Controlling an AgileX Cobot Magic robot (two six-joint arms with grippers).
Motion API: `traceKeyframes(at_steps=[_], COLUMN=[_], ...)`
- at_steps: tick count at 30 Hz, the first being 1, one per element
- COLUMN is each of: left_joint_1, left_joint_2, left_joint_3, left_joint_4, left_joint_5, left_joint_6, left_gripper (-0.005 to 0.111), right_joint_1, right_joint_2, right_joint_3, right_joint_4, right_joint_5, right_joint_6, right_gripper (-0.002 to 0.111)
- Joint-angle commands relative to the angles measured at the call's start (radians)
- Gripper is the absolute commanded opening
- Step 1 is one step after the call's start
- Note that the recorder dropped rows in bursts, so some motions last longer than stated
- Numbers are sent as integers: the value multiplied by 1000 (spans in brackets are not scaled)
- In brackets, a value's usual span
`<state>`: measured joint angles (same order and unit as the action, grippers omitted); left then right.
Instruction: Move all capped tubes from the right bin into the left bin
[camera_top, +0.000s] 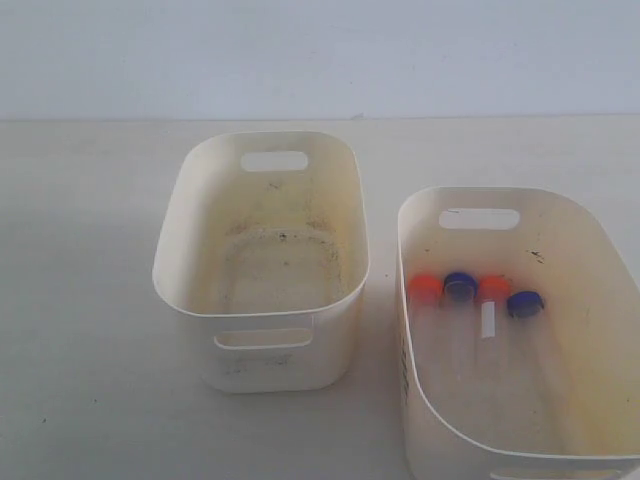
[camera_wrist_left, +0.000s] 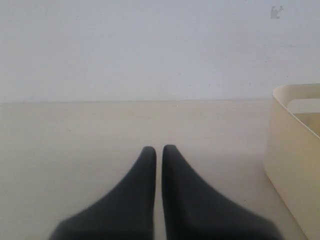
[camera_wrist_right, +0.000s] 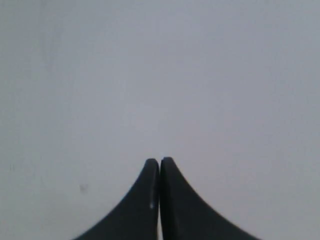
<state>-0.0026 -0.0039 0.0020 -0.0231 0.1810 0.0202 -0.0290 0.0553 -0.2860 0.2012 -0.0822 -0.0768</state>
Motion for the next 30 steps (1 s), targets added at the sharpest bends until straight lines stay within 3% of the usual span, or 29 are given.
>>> traceKeyframes(at_steps=[1, 2, 5, 9, 11, 21, 30], left_joint_1=[-7, -7, -7, -7, -7, -7, -7], left_joint_2=[4, 4, 4, 4, 4, 4, 4], left_joint_3=[-2, -2, -2, -2, -2, -2, -2], left_joint_4=[-3, -3, -3, -3, -3, -3, -3], left_joint_5=[-7, -7, -7, -7, -7, -7, -7], left_joint_6=[-4, -4, -4, -4, -4, -4, -4], left_gripper=[4, 4, 4, 4, 4, 4, 4], right_joint_1=[0, 0, 1, 18, 20, 30, 194], right_joint_2=[182, 237, 276, 279, 323, 828, 1101], right_joint_3=[-217, -255, -267, -267, -284, -494, -494], right_joint_4=[-34, -28, -1, 47, 75, 421, 394], right_joint_5=[668, 849, 1035, 1032, 1025, 1001, 860], right_joint_6=[-134, -130, -42, 7, -81, -293, -212], right_gripper=[0, 0, 0, 0, 0, 0, 0])
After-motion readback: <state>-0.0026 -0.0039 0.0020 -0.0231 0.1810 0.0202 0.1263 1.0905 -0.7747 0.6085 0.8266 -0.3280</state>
